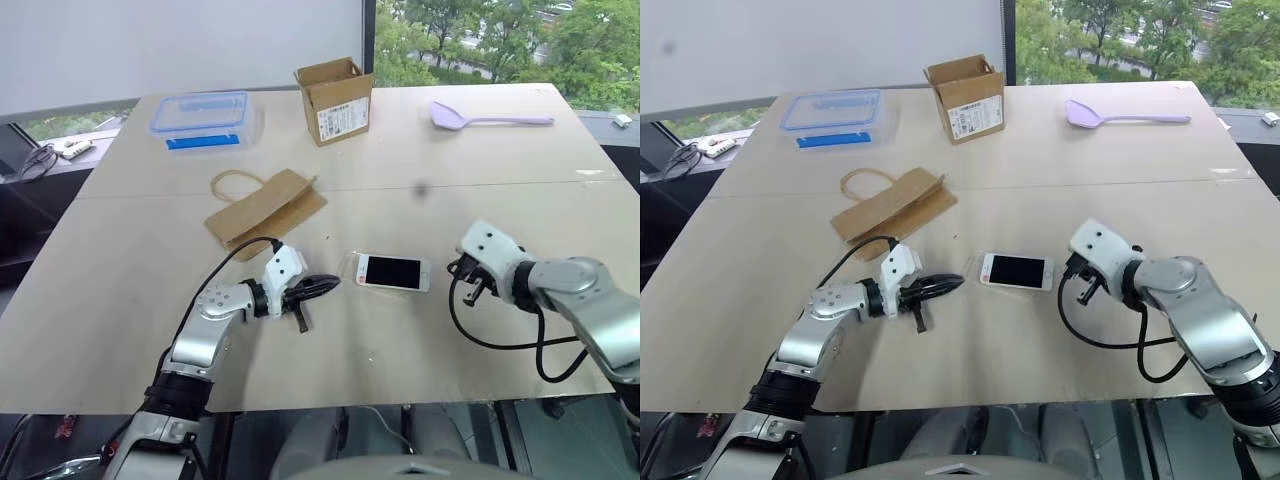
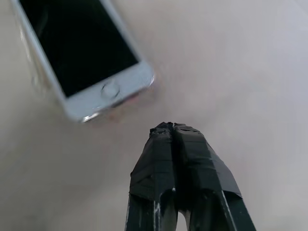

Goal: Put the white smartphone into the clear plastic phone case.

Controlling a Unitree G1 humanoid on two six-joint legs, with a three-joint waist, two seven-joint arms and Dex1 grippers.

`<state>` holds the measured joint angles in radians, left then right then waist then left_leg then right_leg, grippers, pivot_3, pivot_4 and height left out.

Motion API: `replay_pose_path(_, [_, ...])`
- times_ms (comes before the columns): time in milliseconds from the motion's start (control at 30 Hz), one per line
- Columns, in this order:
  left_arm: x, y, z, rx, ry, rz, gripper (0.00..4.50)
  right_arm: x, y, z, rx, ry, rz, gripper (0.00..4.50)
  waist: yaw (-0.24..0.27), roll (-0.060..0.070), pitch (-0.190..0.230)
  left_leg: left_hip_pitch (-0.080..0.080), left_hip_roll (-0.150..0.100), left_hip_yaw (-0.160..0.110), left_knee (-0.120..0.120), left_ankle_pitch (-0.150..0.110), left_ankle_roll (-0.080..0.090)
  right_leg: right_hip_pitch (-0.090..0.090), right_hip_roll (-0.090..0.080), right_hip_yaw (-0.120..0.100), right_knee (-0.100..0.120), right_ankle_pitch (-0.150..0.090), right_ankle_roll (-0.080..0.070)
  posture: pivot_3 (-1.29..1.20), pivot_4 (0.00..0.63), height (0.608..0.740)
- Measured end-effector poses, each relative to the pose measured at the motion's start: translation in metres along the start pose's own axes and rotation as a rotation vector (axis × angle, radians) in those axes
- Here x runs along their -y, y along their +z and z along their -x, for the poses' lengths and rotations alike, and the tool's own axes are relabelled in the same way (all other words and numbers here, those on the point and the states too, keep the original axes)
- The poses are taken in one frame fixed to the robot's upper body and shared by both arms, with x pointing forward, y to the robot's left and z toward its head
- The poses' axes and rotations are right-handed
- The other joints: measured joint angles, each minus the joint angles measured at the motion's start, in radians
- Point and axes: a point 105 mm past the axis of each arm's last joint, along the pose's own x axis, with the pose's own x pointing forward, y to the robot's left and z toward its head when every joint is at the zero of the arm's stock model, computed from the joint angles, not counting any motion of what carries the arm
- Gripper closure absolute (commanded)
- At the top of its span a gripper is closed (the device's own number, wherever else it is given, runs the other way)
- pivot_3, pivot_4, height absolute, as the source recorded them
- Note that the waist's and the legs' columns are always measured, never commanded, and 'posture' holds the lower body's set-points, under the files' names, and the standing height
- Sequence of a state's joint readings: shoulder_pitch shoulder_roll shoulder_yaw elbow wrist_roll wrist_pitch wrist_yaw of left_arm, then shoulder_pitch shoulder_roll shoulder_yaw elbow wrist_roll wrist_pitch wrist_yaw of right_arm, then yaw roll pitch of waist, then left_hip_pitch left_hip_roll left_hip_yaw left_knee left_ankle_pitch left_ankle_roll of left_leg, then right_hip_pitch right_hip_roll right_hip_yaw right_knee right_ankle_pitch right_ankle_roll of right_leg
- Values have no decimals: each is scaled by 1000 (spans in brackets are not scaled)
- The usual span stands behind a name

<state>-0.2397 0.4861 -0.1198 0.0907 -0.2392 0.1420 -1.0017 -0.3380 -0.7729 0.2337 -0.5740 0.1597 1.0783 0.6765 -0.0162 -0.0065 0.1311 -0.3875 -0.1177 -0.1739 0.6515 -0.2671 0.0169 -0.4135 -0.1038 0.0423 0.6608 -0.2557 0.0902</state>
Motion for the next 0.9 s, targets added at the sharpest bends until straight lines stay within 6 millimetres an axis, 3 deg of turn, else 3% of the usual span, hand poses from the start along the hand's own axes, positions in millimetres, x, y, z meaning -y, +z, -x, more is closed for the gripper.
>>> replay_pose_path(100, [-1, 4, -1, 6, -2, -10, 4436, -16, 6, -17, 39, 68, 4, 4500, 2, -1, 1, 0, 0, 0, 0, 0, 0, 0, 1, 0, 0, 0, 0, 0, 150, 740])
replay_pose_path(233, [-2, 4, -2, 7, -3, -12, 4436, -21, 11, -26, 63, 105, 50, 4500, 4, -2, 2, 0, -1, 0, 0, 0, 0, 0, 1, 0, 0, 0, 0, 0, 150, 740])
replay_pose_path(767, [2, 8, -3, 3, -10, -10, 4436, -30, 7, -17, 63, 184, 109, 4500, 5, -3, 2, 0, -1, -1, 0, 0, 0, 0, 1, -1, 0, 0, 0, 0, 150, 740])
replay_pose_path(900, [7, 11, -4, 7, -21, -5, 4436, -23, 4, -15, 58, 171, 134, 4500, 4, -3, 3, 0, -1, -1, 0, 0, 0, 0, 1, -1, 0, 0, 0, 0, 150, 740])
